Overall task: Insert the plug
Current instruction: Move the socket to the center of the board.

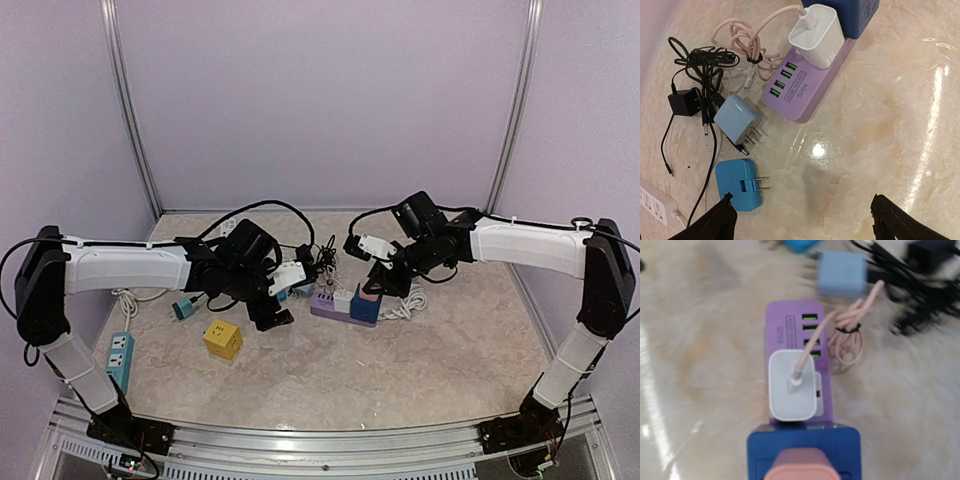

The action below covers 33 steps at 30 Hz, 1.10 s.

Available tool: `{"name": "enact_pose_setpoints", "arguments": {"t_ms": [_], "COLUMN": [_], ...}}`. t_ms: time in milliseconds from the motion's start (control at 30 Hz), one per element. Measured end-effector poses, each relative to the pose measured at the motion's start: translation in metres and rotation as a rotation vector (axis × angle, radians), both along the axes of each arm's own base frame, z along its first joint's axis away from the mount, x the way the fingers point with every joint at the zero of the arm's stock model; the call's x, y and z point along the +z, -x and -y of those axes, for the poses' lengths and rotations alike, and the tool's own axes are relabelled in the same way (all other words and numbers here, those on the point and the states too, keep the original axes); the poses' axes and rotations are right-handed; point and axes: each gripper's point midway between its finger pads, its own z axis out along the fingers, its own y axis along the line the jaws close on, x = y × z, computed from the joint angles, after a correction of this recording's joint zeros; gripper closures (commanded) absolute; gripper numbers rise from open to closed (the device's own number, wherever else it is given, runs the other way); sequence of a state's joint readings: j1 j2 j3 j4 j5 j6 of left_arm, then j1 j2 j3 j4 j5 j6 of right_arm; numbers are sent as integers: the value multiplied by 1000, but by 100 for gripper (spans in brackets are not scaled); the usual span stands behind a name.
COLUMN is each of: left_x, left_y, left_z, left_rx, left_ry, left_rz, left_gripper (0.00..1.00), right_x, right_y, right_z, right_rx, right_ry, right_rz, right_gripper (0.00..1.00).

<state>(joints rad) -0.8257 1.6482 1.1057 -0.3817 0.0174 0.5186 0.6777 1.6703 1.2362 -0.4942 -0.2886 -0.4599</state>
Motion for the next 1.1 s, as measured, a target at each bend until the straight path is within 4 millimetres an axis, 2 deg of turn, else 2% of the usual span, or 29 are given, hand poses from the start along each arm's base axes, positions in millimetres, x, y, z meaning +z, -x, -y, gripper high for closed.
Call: {"name": "enact_pose_setpoints", "arguments": {"t_ms": [133,267,467,567,633,733,867,933,967,1067,1100], "left_x": [-1,-1,3,8,17,38,57,68,74,97,103], "left_y": [-13,-26,-46,-63,-78,-100,-106,-101,-97,-86,-83], "left_z": [-11,-19,-34,-50,-61,-77,-96,-106,-111,-123,-127], "left_rx": [72,130,251,353,438,575,700,748,769,819,831], "left_ry": [-28,-32,16,48,71,121,176,202,214,266,286], "left_rz": [21,24,8,5,15,47,69,81,86,107,112], "left_gripper": [9,9,9,9,9,9,9,8,8,7,7], "right_x": [-2,-1,0,0,2,4,4,4,4,5,2], "right_y": [-14,-39,-87,-109,-121,-141,-167,-173,-176,-181,-181], "right_z": [13,41,119,163,185,213,237,244,246,248,249], "right_rx": [-129,-297,-627,-787,-863,-961,-1035,-1053,-1058,-1065,-1070], "right_ry": [21,37,55,60,60,62,63,64,65,63,72], "right_rz": [-7,-3,2,5,12,22,38,41,42,46,43], "right_gripper": [100,100,100,100,100,100,96,86,75,16,2]}}
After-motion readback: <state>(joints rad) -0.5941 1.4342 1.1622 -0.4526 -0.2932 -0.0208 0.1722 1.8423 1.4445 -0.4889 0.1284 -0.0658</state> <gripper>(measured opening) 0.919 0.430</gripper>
